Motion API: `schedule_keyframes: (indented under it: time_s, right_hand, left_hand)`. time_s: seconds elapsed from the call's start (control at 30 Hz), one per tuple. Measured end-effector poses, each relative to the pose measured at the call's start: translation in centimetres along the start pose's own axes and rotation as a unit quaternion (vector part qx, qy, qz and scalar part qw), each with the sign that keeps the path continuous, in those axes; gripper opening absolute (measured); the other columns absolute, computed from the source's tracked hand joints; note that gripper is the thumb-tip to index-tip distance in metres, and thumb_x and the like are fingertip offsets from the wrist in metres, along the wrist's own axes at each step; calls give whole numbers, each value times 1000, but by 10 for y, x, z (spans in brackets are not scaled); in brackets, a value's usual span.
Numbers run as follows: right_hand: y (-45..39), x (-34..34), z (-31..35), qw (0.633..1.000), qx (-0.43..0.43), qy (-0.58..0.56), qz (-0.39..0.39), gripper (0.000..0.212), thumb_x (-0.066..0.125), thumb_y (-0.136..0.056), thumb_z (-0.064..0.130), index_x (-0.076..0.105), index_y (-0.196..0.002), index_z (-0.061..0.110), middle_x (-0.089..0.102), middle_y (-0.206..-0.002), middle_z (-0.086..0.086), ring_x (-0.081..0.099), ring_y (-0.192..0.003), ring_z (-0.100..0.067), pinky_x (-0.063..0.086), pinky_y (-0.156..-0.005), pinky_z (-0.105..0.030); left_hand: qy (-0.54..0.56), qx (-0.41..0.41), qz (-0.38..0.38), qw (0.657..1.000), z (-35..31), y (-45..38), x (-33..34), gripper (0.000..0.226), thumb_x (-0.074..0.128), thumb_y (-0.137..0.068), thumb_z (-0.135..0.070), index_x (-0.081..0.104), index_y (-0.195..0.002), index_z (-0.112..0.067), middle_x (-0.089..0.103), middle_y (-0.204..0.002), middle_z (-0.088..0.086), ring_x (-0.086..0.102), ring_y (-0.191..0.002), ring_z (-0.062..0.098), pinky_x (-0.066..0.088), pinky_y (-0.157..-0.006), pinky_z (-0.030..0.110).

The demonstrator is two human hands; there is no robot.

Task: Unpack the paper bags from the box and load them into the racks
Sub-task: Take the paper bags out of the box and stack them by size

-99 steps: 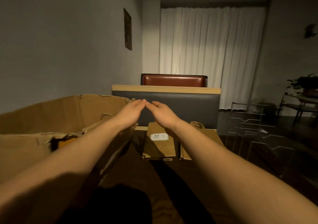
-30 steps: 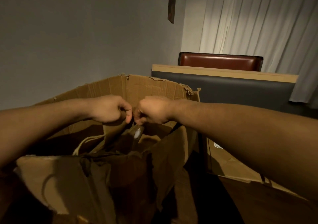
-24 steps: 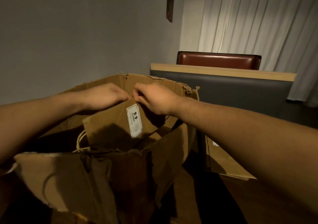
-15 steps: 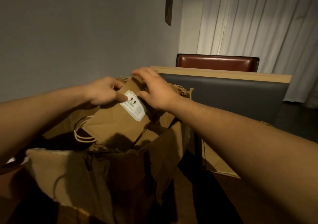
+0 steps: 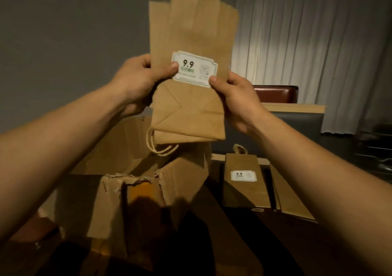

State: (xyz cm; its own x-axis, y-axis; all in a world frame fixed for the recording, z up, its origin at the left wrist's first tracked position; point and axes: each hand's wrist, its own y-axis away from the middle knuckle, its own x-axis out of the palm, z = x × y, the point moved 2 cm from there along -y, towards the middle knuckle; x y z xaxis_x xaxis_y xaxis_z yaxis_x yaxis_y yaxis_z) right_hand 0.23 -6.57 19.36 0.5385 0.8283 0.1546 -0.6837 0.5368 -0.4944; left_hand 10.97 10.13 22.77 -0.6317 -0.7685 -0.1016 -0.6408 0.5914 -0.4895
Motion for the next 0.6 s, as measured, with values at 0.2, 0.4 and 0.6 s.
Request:
schedule_keyframes:
  time_s: [0.2, 0.4, 0.6]
  right_hand:
    - [104, -108, -25, 992, 112, 42, -41, 25, 55, -99, 11, 67, -121, 12, 74, -112, -10, 72, -102, -25, 59, -83, -39]
    - [202, -212, -116, 957, 227, 71, -164, 24, 58, -97, 10, 68, -119, 10, 75, -109, -13, 73, -99, -28, 57, -89, -47]
    - [239, -270, -140, 941, 218, -80, -248, 30, 51, -96, 6, 64, -122, 16, 73, -115, -14, 69, -106, -34, 54, -90, -48]
  left_hand:
    - [112, -78, 24, 990, 88, 63, 109, 26, 52, -102, -26, 75, -95, -16, 78, -94, 1, 73, -93, 18, 54, -92, 40]
    - [102, -183, 83, 974, 211, 139, 189, 19, 58, -98, -17, 74, -99, -6, 77, -97, 13, 74, -87, 22, 57, -76, 30]
    - [100, -230, 88, 964, 258, 158, 213, 14, 63, -95, -14, 73, -99, -5, 77, -94, 12, 74, -89, 30, 58, -77, 39]
